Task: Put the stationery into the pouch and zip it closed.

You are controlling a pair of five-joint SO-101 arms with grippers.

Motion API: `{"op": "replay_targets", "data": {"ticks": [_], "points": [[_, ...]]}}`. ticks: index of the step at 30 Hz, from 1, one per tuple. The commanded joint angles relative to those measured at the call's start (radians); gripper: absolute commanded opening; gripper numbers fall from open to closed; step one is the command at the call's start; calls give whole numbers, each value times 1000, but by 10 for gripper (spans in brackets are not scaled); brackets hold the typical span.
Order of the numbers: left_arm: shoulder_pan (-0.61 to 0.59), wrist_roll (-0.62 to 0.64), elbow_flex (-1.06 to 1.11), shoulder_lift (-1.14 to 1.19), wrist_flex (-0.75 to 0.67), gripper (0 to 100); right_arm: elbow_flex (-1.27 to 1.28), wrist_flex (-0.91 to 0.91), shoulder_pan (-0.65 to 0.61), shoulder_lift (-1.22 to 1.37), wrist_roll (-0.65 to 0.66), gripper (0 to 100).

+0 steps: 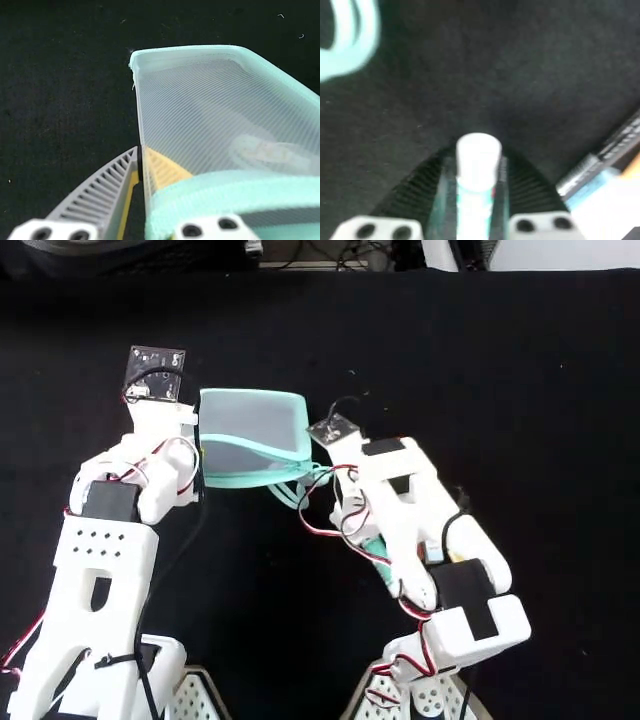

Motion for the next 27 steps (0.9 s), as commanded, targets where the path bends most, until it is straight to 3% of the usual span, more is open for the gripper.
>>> {"op": "replay_targets", "data": {"ticks": [1,8,15,21,24,27], "points": [[-18,3,30,20,-3,31,2,-51,-14,-68,-6,9],[-18,5,30,21,-3,31,199,-23,44,-661,-8,12],[-18,6,30,21,-3,31,173,12,-54,-1259,-6,12],[-18,2,74,14,-72,30,-50,2,-321,-1325,-9,12],[-8,5,81,14,-81,30,-113,-68,-476,-1282,-9,12],[-12,5,79,14,-80,30,-101,-184,-554,-1225,-9,12]]}}
